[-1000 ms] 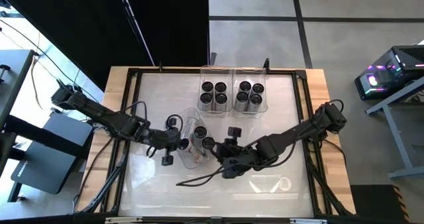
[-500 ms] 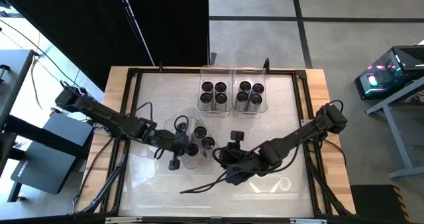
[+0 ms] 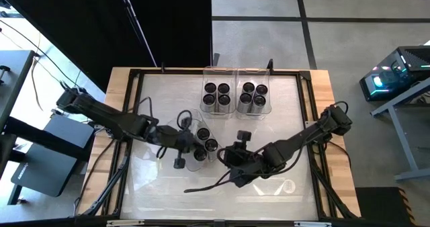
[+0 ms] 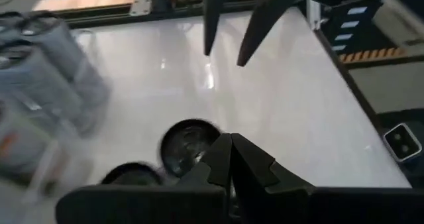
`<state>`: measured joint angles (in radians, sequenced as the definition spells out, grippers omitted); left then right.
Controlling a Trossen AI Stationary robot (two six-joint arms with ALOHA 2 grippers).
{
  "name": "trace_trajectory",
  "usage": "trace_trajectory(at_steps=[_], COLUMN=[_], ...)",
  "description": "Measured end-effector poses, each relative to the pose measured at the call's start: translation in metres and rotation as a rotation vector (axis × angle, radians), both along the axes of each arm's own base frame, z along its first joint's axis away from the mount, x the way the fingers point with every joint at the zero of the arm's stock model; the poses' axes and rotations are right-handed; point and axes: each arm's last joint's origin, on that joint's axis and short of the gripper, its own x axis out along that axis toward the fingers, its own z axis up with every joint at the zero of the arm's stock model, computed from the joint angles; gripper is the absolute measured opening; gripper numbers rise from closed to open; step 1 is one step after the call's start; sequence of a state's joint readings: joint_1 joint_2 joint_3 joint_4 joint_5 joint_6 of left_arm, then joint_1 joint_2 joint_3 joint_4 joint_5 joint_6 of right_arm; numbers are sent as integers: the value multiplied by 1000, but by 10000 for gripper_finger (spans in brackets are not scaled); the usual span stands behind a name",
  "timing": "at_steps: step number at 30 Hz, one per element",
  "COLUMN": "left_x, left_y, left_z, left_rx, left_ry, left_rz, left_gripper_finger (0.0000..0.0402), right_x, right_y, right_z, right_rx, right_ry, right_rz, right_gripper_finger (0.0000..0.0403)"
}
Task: Sort soda cans
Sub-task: Adjust the white pink soda cans
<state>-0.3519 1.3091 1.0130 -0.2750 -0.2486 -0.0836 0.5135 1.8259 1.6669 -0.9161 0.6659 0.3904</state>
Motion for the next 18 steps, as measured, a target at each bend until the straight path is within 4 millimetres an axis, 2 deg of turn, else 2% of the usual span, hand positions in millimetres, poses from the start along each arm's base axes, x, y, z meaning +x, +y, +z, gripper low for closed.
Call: trace_trajectory(at_steps=[2, 4, 8, 12, 15, 18], left_x=[-3, -11, -29, -43, -43, -39], left_y=[2, 7, 17, 30, 40, 50], left_z=[13, 15, 6, -7, -14, -16], left_rx=[24, 60, 96, 16, -75, -173], left_ry=[27, 115, 271, 410, 469, 506], left_rz=[35, 103, 301, 527, 578, 602], left_gripper_finger=[0, 0, 0, 6, 32, 81], right_x=[-3, -8, -20, -30, -34, -35], right_y=[2, 5, 14, 21, 25, 27], right_z=[0, -1, -2, -2, -2, -2], right_rx=[-21, -42, -85, -105, -121, -121], right_ry=[-7, -9, -10, -39, -58, -61], right_rz=[-20, -41, -80, -123, -127, -120], right_gripper_finger=[126, 126, 126, 126, 126, 126])
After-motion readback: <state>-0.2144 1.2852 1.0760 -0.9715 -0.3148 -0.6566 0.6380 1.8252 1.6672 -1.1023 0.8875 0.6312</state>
